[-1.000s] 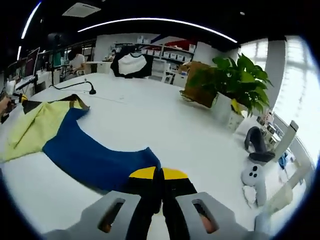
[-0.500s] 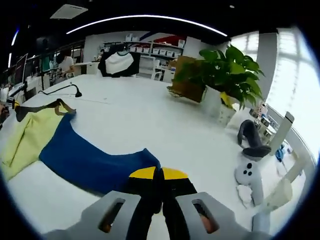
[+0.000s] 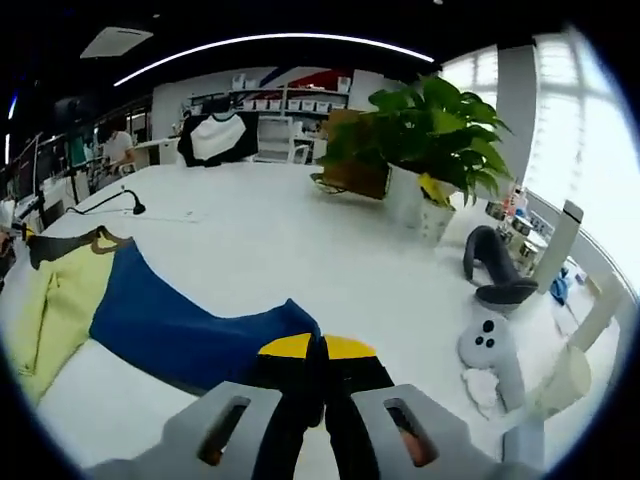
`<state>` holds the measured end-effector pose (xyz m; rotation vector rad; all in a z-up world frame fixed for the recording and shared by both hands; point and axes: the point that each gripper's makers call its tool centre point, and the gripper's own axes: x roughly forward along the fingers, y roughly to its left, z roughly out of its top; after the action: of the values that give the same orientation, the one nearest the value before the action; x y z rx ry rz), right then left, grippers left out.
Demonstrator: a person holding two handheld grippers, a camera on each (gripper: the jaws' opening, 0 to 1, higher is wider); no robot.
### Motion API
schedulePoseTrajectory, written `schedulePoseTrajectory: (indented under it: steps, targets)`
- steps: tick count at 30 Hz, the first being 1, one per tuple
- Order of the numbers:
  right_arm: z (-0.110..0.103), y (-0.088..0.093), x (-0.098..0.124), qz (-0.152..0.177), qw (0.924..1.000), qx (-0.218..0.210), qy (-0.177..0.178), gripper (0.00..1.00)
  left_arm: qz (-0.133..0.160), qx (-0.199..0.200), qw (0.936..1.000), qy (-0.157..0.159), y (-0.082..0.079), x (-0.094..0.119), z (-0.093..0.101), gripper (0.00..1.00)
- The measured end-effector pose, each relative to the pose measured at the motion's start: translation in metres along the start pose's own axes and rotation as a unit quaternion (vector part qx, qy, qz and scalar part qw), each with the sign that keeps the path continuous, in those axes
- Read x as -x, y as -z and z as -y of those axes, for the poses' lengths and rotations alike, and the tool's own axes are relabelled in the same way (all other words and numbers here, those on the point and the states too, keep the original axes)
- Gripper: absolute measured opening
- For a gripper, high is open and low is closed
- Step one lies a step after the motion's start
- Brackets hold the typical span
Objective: Fold the garment on the visible template until the final outline fits inside the template.
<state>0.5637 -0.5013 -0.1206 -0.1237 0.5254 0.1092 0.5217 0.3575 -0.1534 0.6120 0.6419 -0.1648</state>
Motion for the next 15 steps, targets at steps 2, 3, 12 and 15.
schedulePoseTrajectory:
  steps: [2,3,12,15]
  targets:
    - [0.001,-0.002,-0.001,0.006,0.9999,0.012,0.0,0.0,0.001,0.004,1.0,-0.001,-0.001,-0.002,-0.003,0.01]
    - [0.002,-0.003,-0.002,0.007,0.9998,0.017,0.0,0.0,0.002,0.008,1.0,-0.002,-0.001,-0.002,-0.005,0.01]
    - [0.012,0.019,-0.009,-0.002,0.9999,-0.006,0.011,0.0,-0.006,0.024,0.9997,0.003,0.012,-0.006,-0.006,0.01]
    - [0.012,0.028,-0.008,0.002,0.9997,-0.02,0.014,0.0,-0.006,0.029,0.9996,0.004,0.016,-0.004,-0.007,0.01]
